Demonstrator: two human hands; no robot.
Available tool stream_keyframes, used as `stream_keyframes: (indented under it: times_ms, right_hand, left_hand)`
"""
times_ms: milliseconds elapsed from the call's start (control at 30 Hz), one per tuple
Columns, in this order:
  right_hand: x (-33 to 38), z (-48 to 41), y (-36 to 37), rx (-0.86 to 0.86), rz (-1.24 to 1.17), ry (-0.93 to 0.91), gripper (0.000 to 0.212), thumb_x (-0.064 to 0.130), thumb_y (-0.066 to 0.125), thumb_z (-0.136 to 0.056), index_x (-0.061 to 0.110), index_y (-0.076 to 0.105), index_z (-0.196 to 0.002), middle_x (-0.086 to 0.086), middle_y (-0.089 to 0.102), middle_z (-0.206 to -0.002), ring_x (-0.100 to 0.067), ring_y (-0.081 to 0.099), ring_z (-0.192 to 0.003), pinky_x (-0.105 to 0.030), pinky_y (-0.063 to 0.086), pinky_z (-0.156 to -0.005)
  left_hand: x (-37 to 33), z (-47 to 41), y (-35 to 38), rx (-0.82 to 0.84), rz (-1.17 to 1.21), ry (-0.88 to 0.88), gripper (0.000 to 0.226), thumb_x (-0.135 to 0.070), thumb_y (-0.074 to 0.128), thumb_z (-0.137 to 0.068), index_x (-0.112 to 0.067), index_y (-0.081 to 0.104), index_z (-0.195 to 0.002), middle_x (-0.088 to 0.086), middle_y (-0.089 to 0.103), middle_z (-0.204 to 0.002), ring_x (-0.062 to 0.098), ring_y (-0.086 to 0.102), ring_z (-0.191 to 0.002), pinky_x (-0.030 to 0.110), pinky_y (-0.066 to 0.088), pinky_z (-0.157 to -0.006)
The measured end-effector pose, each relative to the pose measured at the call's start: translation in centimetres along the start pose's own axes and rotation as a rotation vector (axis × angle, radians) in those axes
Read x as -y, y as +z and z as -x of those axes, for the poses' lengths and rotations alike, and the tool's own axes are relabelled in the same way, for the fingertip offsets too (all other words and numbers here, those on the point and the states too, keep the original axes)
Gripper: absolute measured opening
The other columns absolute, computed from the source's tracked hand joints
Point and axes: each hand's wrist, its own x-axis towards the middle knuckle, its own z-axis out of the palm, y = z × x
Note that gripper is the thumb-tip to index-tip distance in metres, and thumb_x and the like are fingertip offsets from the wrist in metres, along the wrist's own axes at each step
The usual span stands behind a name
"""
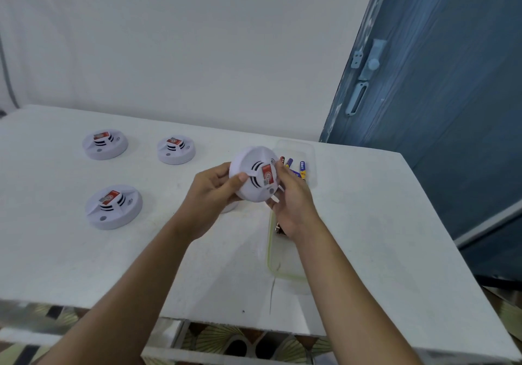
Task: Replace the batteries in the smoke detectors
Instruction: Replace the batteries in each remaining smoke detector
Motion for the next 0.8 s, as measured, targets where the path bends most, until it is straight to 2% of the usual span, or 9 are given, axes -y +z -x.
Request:
stream_keyframes:
  times_ms: [167,300,433,567,700,800]
  right_hand:
    - [0.65,-0.07,-0.14,0.003,0.01,-0.01,0.035,0.025,0.065,-0.096,0.005,0.068,-0.124,-0.006,0.072,-0.108,-0.019,0.065,-0.093,-0.024,0.053,-0.072]
    - [0.34,-0.1,-0.17,0.009,0.018,-0.015,0.036,0.019,0.067,-0.095,-0.001,0.067,-0.125,-0.013,0.071,-0.114,-0.021,0.067,-0.091,-0.025,0.057,-0.07]
    - [0.13,0.07,-0.22,0.024,0.066,-0.012,0.02,0.019,0.066,-0.095,0.009,0.071,-0.111,-0.004,0.073,-0.098,-0.017,0.068,-0.082,-0.025,0.056,-0.064]
    - [0.37,0.2,-0.24,0.023,0.145,-0.014,0.019,0.019,0.061,-0.096,0.009,0.07,-0.11,-0.003,0.072,-0.09,-0.014,0.068,-0.073,-0.026,0.055,-0.061]
    - [0.7,0.31,-0.09,0.051,0.191,0.007,0.016,0.019,0.06,-0.097,0.01,0.069,-0.106,-0.003,0.071,-0.088,-0.012,0.068,-0.064,-0.026,0.055,-0.058]
    - [0.51,0.23,0.05,0.041,0.222,-0.007,0.015,0.026,0.064,-0.097,0.013,0.07,-0.101,0.001,0.073,-0.084,-0.014,0.069,-0.063,-0.028,0.056,-0.06]
  left_hand:
    - [0.24,-0.38,0.01,-0.213,0.198,-0.087,0.027,-0.019,0.052,-0.097,0.0,0.065,-0.111,0.018,0.072,-0.106,0.034,0.069,-0.103,0.037,0.058,-0.085]
    - [0.55,-0.85,-0.13,-0.335,0.216,-0.14,0.034,-0.022,0.054,-0.098,0.006,0.064,-0.114,0.02,0.072,-0.105,0.034,0.069,-0.1,0.041,0.058,-0.087]
    - [0.51,-0.91,-0.21,-0.348,0.18,-0.157,0.034,-0.024,0.053,-0.099,0.005,0.064,-0.114,0.019,0.072,-0.105,0.03,0.071,-0.096,0.033,0.059,-0.075]
    - [0.19,-0.88,-0.41,-0.329,0.166,-0.176,0.034,-0.023,0.051,-0.1,0.005,0.064,-0.115,0.019,0.072,-0.105,0.026,0.072,-0.089,0.026,0.057,-0.066]
    - [-0.06,-0.92,-0.52,-0.304,0.174,-0.209,0.035,-0.026,0.048,-0.101,0.002,0.065,-0.115,0.016,0.073,-0.104,0.025,0.073,-0.09,0.027,0.059,-0.07]
    - [-0.12,-0.79,-0.45,-0.317,0.201,-0.216,0.034,-0.027,0.048,-0.101,-0.001,0.065,-0.114,0.013,0.075,-0.102,0.023,0.073,-0.089,0.025,0.058,-0.07]
